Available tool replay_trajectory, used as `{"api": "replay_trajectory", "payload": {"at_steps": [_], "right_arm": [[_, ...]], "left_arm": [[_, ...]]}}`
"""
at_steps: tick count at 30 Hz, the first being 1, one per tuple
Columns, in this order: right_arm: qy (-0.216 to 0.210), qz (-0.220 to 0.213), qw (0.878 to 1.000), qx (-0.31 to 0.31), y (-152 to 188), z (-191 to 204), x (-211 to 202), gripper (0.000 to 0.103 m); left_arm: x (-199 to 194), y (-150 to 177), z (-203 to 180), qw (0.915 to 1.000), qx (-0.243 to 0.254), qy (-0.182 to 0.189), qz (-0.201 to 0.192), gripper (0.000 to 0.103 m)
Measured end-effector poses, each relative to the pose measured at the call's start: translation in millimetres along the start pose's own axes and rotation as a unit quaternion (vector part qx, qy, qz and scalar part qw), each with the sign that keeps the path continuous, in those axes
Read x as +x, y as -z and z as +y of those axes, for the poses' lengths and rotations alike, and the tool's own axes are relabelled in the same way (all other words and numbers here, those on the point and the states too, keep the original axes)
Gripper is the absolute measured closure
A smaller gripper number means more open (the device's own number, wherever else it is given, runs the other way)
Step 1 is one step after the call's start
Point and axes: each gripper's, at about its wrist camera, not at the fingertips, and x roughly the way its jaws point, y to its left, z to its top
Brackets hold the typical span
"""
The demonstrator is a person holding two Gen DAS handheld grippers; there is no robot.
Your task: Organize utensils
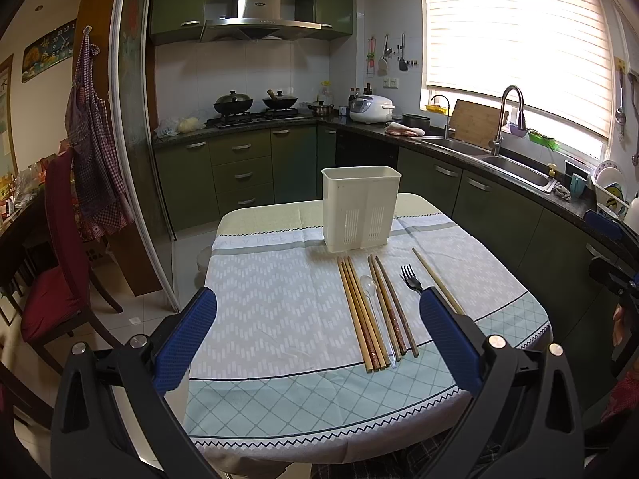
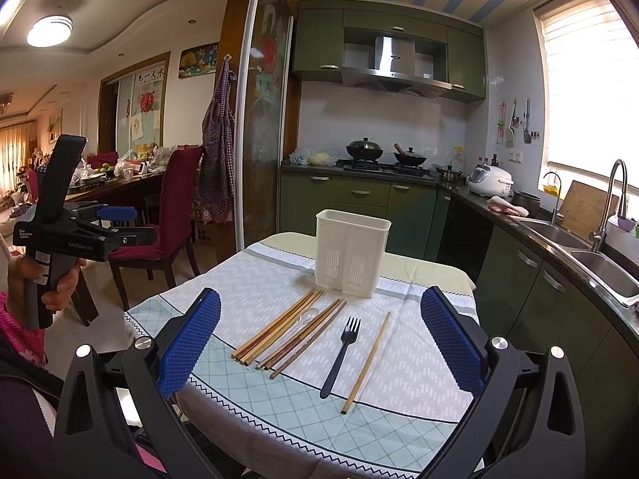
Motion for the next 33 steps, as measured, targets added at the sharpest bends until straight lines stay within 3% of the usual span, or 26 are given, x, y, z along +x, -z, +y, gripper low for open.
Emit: {"api": "replay_trajectory", "payload": {"at_steps": [33], "right_arm": [[-0.001,0.005,1.0,0.0,4.0,6.4,8.1,0.004]], "left_arm": [[-1.6,0.3,2.2,1.0,-0.001,0.0,0.001,0.006]]}}
